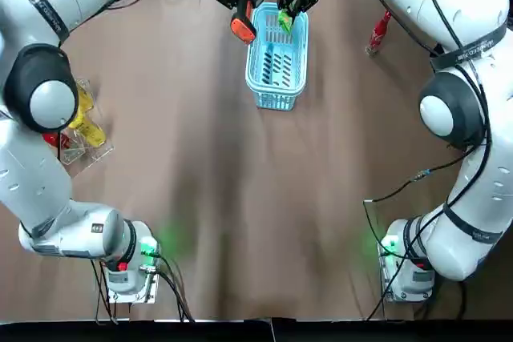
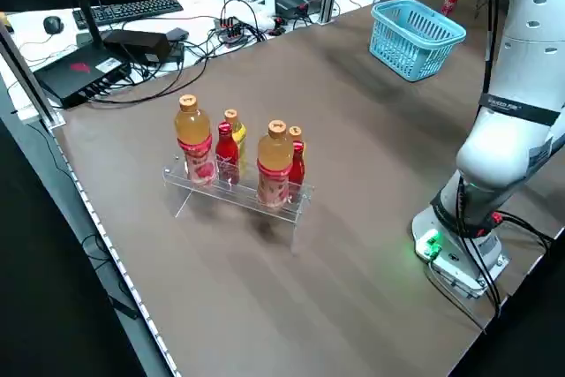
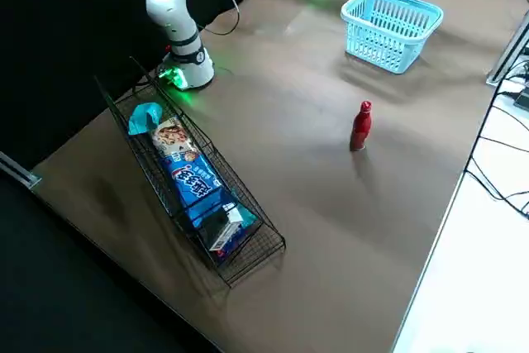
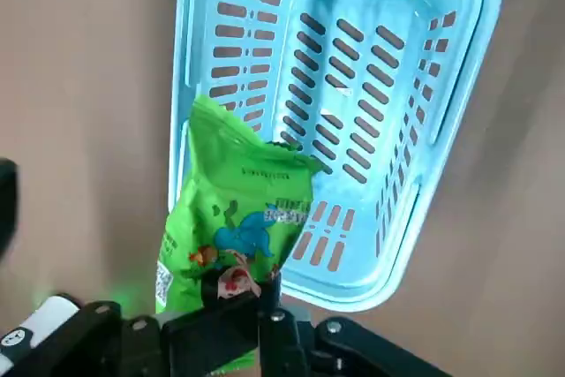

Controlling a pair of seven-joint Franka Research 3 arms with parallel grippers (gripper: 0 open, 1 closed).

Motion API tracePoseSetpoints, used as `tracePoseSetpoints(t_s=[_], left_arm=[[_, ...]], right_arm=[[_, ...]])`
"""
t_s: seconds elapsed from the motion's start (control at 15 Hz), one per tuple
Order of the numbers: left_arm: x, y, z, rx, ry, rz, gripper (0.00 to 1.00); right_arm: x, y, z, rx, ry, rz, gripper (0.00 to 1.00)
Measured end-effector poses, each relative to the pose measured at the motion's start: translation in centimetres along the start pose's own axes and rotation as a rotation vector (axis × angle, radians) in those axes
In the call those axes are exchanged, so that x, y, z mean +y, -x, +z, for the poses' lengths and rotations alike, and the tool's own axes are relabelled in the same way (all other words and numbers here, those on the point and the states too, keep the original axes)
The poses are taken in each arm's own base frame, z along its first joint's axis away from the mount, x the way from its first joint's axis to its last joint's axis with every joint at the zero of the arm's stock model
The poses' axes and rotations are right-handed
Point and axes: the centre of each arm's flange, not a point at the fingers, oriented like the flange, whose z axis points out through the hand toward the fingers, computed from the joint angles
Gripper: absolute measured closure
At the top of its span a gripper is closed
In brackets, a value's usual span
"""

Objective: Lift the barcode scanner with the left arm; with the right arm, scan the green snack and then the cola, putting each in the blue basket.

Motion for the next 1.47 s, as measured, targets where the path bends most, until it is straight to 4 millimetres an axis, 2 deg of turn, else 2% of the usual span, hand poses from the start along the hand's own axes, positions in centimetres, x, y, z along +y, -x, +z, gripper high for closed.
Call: tracePoseSetpoints(t_s=[0.53, 1.13, 1.27, 1.47], left_arm=[[1.7, 0.8, 1.6, -0.032, 0.046, -0.032, 0.64], [1.6, 0.7, 1.5, -0.031, 0.049, -0.057, 0.64], [0.7, 0.1, 0.2, -0.008, 0.044, -0.068, 0.64], [-2.9, -1.5, -4.6, 0.090, -0.071, -0.069, 0.64]], right_arm=[[0.0, 0.0, 0.0, -0.002, -0.006, 0.001, 0.98], [0.1, -0.1, -0.1, -0.001, -0.007, 0.003, 0.98], [0.3, -0.2, -0.2, 0.001, -0.008, 0.007, 0.98], [1.2, -0.6, -0.6, 0.007, -0.009, 0.022, 0.98]])
